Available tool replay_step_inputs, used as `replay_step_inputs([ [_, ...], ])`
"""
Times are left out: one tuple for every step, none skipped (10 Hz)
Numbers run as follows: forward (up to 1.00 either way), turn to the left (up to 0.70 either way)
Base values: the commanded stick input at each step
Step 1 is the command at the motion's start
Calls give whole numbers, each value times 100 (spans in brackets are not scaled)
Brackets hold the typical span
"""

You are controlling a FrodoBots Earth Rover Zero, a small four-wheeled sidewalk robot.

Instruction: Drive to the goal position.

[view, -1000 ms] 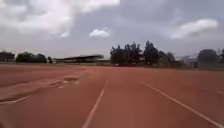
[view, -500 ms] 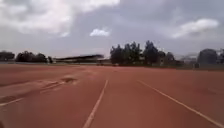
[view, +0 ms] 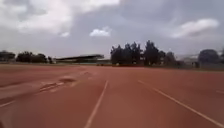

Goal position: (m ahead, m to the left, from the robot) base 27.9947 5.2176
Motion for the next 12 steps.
replay_step_inputs([
  [45, 0],
  [45, 0],
  [45, 0],
  [45, 0],
  [45, 0],
  [45, 0],
  [45, 0],
  [45, 0],
  [45, 0],
  [45, 0],
  [45, 0],
  [45, 0],
])
